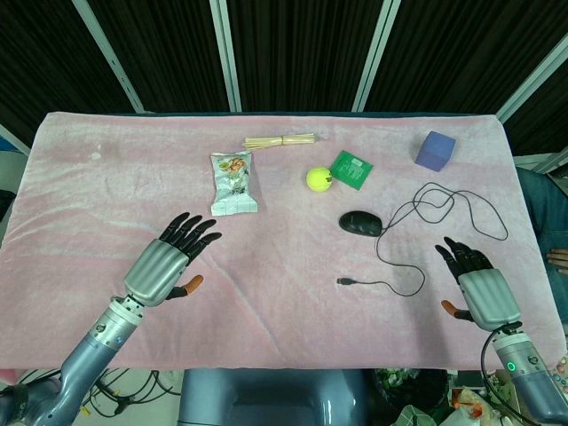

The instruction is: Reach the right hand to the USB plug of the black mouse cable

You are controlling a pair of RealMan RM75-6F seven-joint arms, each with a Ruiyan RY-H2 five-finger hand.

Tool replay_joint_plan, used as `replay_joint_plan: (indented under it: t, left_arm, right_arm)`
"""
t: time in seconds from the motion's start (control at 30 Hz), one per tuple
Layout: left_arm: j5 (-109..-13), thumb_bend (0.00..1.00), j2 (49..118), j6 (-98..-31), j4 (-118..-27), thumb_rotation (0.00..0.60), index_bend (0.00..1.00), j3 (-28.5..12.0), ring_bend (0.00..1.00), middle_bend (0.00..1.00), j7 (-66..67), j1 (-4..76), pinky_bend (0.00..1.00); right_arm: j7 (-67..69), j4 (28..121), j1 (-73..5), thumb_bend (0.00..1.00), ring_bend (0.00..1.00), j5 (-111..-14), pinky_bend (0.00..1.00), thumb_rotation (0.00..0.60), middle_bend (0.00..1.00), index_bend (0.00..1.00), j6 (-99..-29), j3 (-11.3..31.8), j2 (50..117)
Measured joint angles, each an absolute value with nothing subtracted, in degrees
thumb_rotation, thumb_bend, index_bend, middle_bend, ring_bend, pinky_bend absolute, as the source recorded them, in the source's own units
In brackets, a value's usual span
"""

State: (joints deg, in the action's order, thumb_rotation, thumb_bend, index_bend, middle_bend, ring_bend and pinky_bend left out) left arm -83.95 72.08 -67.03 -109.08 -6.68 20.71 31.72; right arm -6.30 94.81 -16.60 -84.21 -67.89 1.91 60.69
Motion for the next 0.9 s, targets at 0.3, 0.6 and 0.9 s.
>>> replay_joint_plan:
  t: [0.3,0.6,0.9]
  left_arm:
    - [-84.16,0.31,68.26,-70.27,-112.09,0.6,0.14,-6.29,0.0,0.06,21.59,29.53,0.0]
    - [-83.7,0.31,58.81,-80.03,-114.65,0.6,0.14,-2.98,0.0,0.05,18.65,19.77,0.0]
    - [-83.22,0.31,58.58,-82.03,-105.13,0.6,0.14,-1.2,0.0,0.05,9.81,15.94,0.0]
  right_arm:
    - [-2.78,99.37,-16.12,0.13,0.08,-82.45,0.15,0.6,0.0,0.0,-67.74,2.2,59.21]
    - [-3.45,105.65,-16.68,0.13,0.08,-77.64,0.15,0.6,0.0,0.05,-66.08,3.19,59.09]
    - [-14.3,106.48,-19.63,0.15,0.08,-72.27,0.15,0.6,0.0,0.22,-63.67,4.06,66.79]
